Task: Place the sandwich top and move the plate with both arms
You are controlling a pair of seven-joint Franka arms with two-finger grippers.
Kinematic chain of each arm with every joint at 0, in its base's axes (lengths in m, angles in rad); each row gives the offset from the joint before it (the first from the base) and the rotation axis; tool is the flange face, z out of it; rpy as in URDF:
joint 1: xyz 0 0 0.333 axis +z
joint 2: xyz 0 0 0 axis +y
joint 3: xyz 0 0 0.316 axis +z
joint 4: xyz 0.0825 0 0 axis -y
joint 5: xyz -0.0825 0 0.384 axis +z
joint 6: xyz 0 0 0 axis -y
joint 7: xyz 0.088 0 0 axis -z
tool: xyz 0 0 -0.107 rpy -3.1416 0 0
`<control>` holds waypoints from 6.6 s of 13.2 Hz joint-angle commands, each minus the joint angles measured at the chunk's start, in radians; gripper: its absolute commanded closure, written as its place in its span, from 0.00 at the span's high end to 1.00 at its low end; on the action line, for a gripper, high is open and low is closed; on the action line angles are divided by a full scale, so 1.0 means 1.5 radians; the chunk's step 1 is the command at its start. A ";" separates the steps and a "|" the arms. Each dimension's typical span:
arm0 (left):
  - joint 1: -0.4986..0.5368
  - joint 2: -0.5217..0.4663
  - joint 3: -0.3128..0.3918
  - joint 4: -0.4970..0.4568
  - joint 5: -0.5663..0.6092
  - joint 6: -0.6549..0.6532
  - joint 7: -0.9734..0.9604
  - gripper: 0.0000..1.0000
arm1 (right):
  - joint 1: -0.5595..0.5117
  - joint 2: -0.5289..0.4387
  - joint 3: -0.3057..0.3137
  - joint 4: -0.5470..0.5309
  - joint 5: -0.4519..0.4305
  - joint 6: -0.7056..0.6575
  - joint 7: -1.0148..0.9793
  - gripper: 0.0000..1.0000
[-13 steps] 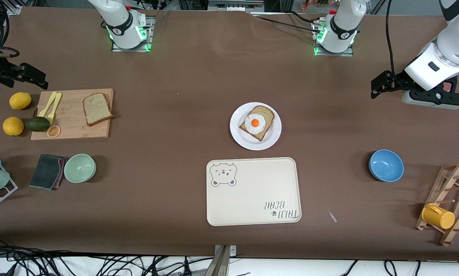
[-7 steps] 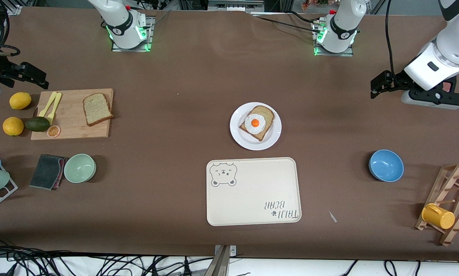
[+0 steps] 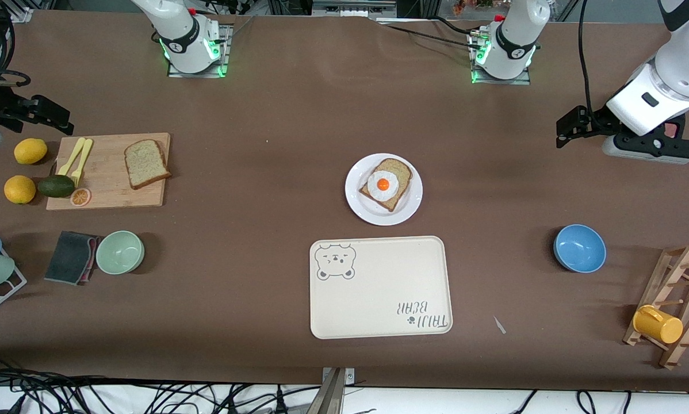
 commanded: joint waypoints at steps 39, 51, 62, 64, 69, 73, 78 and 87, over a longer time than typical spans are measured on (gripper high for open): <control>-0.004 0.015 -0.004 0.022 0.025 -0.039 -0.009 1.00 | 0.068 0.181 0.023 -0.481 -0.324 0.505 0.308 0.75; -0.009 0.014 -0.008 0.022 0.025 -0.041 -0.013 1.00 | 0.066 0.211 0.014 -0.482 -0.328 0.507 0.313 0.55; -0.007 0.012 -0.007 0.022 0.025 -0.050 -0.013 1.00 | 0.067 0.195 0.023 -0.477 -0.328 0.477 0.312 0.00; -0.007 0.012 -0.007 0.022 0.025 -0.050 -0.013 1.00 | 0.067 0.179 0.046 -0.470 -0.328 0.447 0.312 0.00; -0.007 0.011 -0.007 0.022 0.025 -0.051 -0.012 1.00 | 0.067 0.161 0.101 -0.450 -0.325 0.393 0.313 0.00; -0.009 0.012 -0.010 0.023 0.025 -0.051 -0.014 1.00 | 0.067 0.149 0.178 -0.364 -0.285 0.258 0.314 0.00; -0.001 0.013 -0.003 0.023 0.024 -0.050 -0.014 1.00 | 0.075 0.151 0.328 -0.198 -0.181 0.154 0.310 0.00; 0.016 0.015 -0.002 0.023 0.021 -0.049 -0.014 1.00 | 0.288 0.364 0.364 0.086 -0.285 0.221 0.301 0.00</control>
